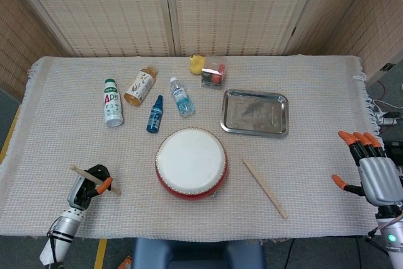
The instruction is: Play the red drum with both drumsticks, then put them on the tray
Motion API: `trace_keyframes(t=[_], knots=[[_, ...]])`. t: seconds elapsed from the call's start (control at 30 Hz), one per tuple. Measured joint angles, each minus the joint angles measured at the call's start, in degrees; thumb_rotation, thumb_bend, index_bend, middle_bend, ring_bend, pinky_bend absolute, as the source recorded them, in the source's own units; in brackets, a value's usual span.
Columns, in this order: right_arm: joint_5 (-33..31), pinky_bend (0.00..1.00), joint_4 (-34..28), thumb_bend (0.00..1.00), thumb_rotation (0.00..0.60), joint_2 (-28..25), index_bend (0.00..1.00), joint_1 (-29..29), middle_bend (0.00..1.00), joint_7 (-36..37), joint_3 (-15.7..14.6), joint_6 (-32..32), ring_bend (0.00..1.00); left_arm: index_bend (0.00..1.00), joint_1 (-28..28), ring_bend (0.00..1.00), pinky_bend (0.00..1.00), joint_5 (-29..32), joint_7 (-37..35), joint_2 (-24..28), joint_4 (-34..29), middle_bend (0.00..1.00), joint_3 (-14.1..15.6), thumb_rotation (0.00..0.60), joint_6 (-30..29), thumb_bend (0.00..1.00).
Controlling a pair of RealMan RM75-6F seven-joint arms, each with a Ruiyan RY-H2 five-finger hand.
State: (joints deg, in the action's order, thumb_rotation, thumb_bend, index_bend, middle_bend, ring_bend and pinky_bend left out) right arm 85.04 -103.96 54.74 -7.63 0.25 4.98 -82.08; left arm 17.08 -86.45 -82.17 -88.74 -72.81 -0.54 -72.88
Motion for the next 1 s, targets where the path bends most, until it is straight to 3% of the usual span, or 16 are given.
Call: trace_keyframes(t=[0.53, 1.0], knots=[[0.1, 0.07, 0.2, 0.11, 0.600, -0.1, 0.11, 0.6, 0.14, 0.5, -0.1, -0.7, 0.01, 0.62, -0.6, 0.65, 0.69, 0.4, 9.8, -3.2, -0.7, 0.75, -0.7, 0.519, -0.5, 0.30], [0.1, 0.07, 0.7, 0.11, 0.600, -0.1, 0.11, 0.9, 0.14, 1.3, -0.1, -0.9, 0.01, 0.65, -0.9, 0.66, 0.69, -0.1, 12.9, -7.2, 3.1, 0.76, 0.2, 0.521, 0.2, 0.30]])
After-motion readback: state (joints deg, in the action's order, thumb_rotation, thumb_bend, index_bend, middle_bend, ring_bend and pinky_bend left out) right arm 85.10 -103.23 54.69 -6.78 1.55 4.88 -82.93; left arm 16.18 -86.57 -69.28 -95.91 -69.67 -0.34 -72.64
